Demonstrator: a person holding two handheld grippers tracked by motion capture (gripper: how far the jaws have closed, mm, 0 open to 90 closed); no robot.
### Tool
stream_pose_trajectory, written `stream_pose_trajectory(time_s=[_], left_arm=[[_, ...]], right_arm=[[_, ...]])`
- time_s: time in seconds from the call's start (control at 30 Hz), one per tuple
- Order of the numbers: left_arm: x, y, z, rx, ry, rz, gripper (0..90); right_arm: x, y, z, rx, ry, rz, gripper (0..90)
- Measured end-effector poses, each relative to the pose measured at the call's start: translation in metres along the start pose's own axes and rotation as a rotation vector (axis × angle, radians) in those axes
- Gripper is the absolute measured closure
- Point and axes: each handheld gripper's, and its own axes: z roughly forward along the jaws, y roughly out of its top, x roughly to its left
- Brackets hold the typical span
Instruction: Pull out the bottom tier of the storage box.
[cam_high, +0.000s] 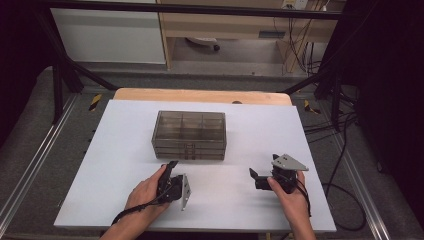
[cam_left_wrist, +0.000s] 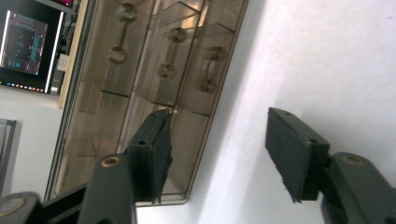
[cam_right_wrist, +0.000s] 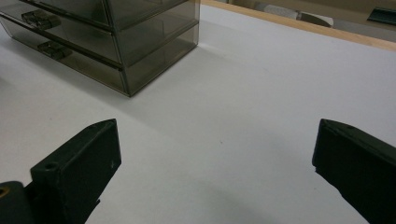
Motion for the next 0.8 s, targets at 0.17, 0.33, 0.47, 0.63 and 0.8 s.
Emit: stream_pose_trajectory(time_s=[0.17, 0.33, 0.47, 0.63, 0.8], left_arm=[[-0.004, 0.004, 0.005, 0.026, 0.014, 0.064, 49.8], [-0.004, 0.014, 0.012, 0.033, 0.068, 0.176, 55.5], [-0.003, 0.019, 0.019, 0.037, 0.069, 0.187, 59.7], [-0.007, 0.025, 0.033, 0.063, 0.077, 0.247, 63.5], [-0.011, 0.024, 0.042, 0.075, 0.091, 0.262, 66.3]], right_arm=[[-0.001, 0.000, 0.001, 0.004, -0.001, 0.001, 1.6], [-0.001, 0.000, 0.000, 0.003, -0.001, 0.000, 1.6], [-0.001, 0.000, 0.000, 0.001, -0.001, 0.000, 1.6], [-0.002, 0.000, 0.000, 0.000, -0.001, 0.002, 1.6], [-0.002, 0.000, 0.000, -0.001, 0.000, -0.001, 1.6]])
